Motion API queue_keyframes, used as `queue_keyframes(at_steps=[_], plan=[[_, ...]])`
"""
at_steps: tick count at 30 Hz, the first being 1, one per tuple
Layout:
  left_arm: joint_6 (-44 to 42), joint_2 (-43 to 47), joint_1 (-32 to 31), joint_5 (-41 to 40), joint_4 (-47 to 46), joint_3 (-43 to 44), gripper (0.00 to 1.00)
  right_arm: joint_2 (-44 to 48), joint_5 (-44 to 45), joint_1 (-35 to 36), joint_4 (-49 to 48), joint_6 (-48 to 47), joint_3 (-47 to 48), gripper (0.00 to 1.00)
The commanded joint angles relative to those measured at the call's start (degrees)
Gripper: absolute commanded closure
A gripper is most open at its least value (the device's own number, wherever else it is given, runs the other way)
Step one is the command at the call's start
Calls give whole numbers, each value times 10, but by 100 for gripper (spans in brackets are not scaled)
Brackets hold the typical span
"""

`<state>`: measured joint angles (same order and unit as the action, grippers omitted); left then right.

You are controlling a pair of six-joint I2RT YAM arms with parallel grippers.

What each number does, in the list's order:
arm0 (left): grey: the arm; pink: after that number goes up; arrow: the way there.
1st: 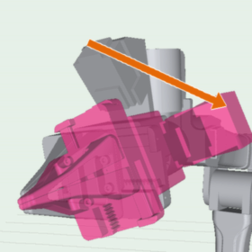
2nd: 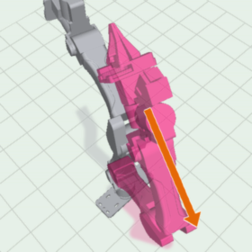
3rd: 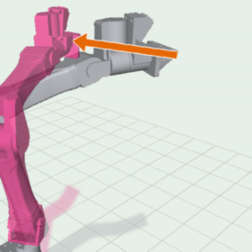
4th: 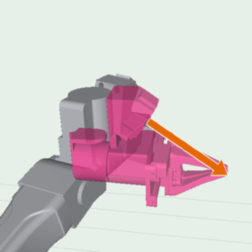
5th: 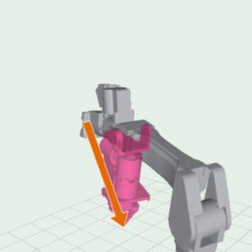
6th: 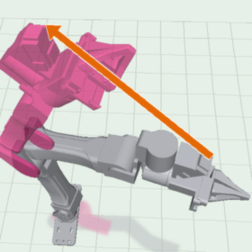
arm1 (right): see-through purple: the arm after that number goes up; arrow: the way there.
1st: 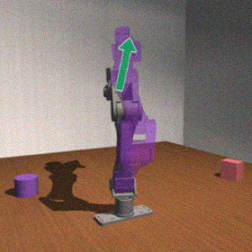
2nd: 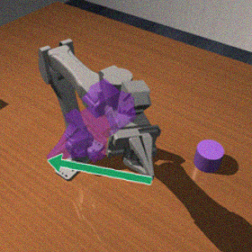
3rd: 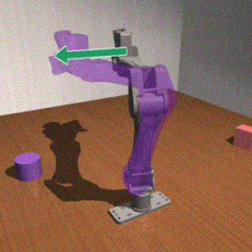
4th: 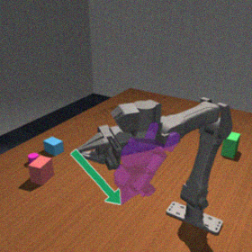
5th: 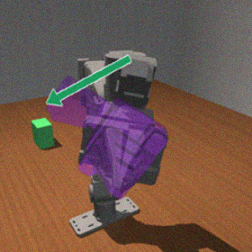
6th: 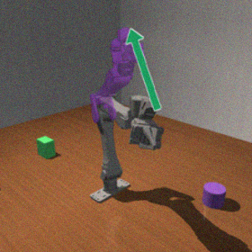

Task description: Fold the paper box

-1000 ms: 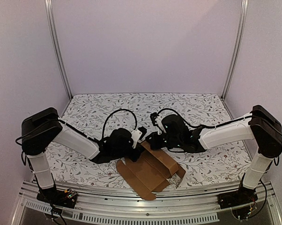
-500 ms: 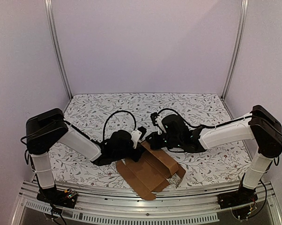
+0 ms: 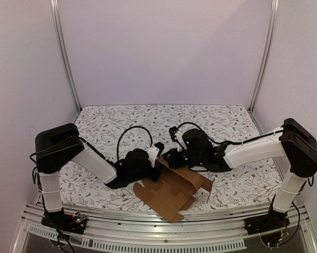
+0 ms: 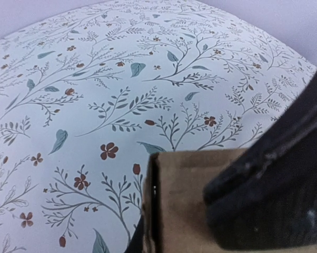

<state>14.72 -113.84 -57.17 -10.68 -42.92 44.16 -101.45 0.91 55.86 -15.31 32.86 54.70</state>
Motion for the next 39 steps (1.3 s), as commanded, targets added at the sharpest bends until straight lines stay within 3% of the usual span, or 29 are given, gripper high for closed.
queue_keyframes(at_steps=[1,25,31,39], plan=[[6,-10,-7,-36,-29,5,100,-11,-26,5,25,12,-22,100],[-14,16,-22,-73,3,2,97,34,25,7,40,11,-28,100],[-14,43,-22,-120,40,-4,97,70,44,5,67,-1,-28,100],[21,66,-22,-211,130,7,100,140,78,-3,148,-28,-28,92]])
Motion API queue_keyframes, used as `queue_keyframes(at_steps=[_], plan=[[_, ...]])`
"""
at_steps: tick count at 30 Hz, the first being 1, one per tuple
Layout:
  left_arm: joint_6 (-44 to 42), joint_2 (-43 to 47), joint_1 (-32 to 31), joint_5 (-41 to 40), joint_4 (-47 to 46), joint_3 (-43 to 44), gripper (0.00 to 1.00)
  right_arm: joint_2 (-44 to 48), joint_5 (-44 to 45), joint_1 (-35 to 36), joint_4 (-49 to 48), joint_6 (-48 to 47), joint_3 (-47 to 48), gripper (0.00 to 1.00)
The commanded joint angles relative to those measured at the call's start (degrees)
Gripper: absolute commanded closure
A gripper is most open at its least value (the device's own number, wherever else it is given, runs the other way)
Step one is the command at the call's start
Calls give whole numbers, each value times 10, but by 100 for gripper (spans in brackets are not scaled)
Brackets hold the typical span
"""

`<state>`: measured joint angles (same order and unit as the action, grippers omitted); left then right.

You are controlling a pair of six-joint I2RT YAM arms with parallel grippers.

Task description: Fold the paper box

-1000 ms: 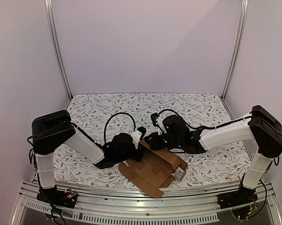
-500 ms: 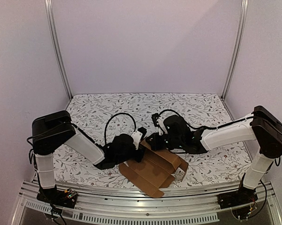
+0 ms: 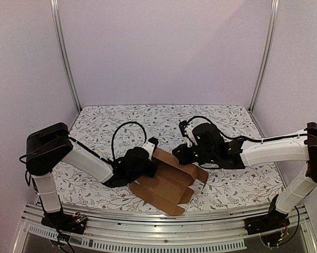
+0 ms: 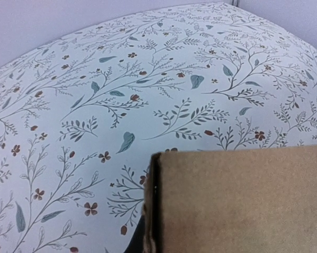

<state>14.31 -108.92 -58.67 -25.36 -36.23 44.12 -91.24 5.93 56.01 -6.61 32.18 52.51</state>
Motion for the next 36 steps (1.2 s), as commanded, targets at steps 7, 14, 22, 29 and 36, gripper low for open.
queue_keyframes(at_steps=[7,14,22,29,36], plan=[[61,24,-7,-103,90,1,90,88,53,-18,115,-38,-19,84],[80,23,-7,-108,103,1,78,107,57,-25,145,-45,-19,78],[78,61,-7,-88,140,-13,65,133,62,-37,163,-49,-21,69],[63,122,-7,-60,187,-29,55,145,49,-55,201,-32,-14,70],[67,191,-7,-48,255,-47,53,182,58,-56,250,-43,-21,64]])
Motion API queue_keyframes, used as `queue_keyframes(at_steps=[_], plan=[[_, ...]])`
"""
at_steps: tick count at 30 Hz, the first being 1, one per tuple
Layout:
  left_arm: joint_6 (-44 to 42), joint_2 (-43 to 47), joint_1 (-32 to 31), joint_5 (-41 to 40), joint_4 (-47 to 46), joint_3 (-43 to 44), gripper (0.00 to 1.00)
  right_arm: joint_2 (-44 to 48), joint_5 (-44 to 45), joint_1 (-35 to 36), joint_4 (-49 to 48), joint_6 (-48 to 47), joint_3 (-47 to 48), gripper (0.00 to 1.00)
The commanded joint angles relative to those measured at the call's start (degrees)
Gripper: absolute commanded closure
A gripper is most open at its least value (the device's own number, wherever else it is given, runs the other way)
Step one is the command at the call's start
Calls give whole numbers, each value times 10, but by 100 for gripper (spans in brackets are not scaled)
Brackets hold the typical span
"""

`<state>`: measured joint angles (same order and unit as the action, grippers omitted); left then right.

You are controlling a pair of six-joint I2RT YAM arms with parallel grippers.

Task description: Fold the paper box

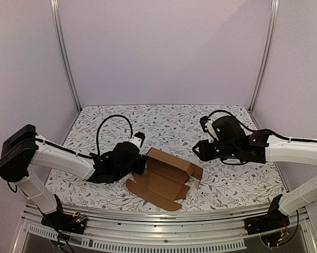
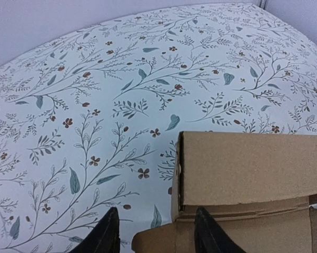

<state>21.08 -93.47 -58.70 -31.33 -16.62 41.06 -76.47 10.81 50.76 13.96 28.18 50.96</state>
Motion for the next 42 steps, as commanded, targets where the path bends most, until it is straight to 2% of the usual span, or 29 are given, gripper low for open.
queue_keyframes(at_steps=[1,5,10,14,21,26,42], plan=[[0,48,-7,14,67,-19,53,39,8,-2,56,-4,-5,63],[0,89,-6,29,92,-24,51,46,-7,-3,91,-5,-2,62],[-9,95,4,41,161,33,50,60,-11,-3,118,13,-11,61],[-13,75,33,103,221,90,51,65,-18,-3,140,25,-18,60],[-4,40,91,207,248,156,49,62,-29,-2,158,58,-31,59],[-4,-4,112,249,276,201,51,45,-45,-1,157,78,-34,59],[22,-5,129,282,288,184,52,-46,-79,3,149,86,9,61]])
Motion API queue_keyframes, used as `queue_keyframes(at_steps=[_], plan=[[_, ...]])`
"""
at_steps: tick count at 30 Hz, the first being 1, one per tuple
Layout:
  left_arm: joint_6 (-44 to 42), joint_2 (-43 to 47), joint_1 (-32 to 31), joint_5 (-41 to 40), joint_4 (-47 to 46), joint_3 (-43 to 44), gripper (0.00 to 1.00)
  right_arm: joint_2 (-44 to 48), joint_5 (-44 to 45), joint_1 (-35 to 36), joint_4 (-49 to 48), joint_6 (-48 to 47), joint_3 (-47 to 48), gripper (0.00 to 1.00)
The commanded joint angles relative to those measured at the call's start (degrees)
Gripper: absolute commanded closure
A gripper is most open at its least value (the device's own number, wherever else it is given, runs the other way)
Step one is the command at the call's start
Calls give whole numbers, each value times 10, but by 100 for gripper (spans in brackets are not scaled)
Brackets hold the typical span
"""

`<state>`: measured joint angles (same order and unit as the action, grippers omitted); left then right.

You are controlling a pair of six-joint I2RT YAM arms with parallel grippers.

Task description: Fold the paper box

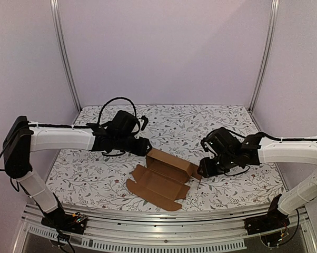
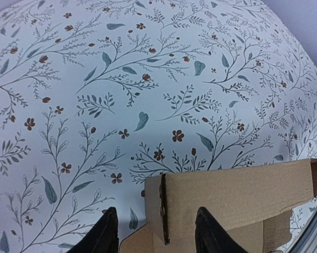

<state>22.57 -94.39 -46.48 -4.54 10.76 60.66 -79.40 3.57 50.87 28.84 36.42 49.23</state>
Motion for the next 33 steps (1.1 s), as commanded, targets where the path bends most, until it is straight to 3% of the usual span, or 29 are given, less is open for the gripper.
queue_keyframes(at_steps=[1,7,15,19,24,30,33], plan=[[8,8,7,13,16,-16,52,-23,-4,1,2,2,30,62],[9,49,7,-7,27,-51,52,-47,22,2,28,-21,72,70],[15,101,7,-23,32,-101,52,-91,49,0,60,-75,122,94],[18,121,7,-10,-1,-137,47,-111,57,-4,67,-97,145,100],[17,116,6,9,-126,-212,43,-120,72,-7,86,-123,184,96],[16,75,-2,7,-283,-257,41,-95,72,-7,104,-134,204,71],[6,44,-11,6,-341,-257,41,-75,71,-7,110,-129,204,65]])
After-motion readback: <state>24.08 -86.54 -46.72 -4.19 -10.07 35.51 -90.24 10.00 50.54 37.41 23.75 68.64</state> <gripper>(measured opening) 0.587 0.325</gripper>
